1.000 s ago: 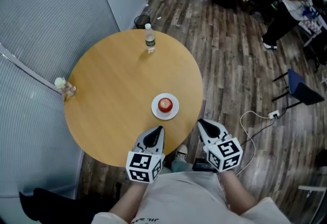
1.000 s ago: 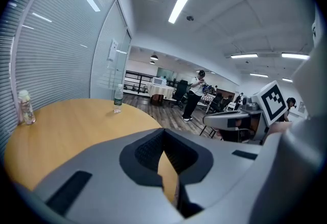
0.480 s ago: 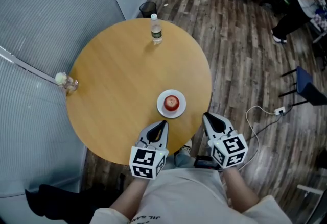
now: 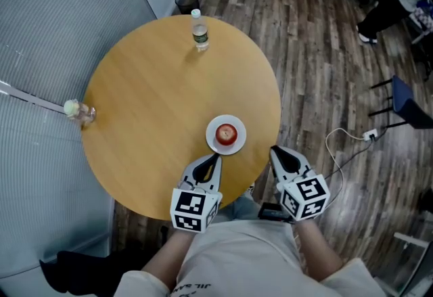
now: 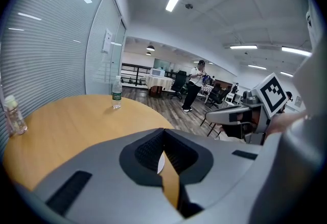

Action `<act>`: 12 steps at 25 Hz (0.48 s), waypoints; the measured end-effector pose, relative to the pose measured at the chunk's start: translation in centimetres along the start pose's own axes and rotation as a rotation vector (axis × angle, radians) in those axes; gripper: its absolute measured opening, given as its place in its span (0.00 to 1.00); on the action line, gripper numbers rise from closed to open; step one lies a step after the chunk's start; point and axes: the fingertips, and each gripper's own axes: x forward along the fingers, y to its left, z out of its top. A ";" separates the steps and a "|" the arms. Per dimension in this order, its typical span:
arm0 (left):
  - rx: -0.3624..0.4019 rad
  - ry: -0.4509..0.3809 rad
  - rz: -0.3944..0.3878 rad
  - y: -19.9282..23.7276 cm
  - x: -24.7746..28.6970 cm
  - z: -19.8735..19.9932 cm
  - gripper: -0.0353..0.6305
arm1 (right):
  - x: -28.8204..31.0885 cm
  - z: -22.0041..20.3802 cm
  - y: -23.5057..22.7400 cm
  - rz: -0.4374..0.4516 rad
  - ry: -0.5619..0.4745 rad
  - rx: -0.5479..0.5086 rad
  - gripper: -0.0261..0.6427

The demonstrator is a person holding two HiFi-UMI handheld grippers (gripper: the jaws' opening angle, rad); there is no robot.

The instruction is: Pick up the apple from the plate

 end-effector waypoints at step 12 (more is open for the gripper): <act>-0.021 0.059 0.001 2.0 3.6 -1.1 0.06 | 3.0 -1.8 -0.1 0.013 0.070 -0.007 0.10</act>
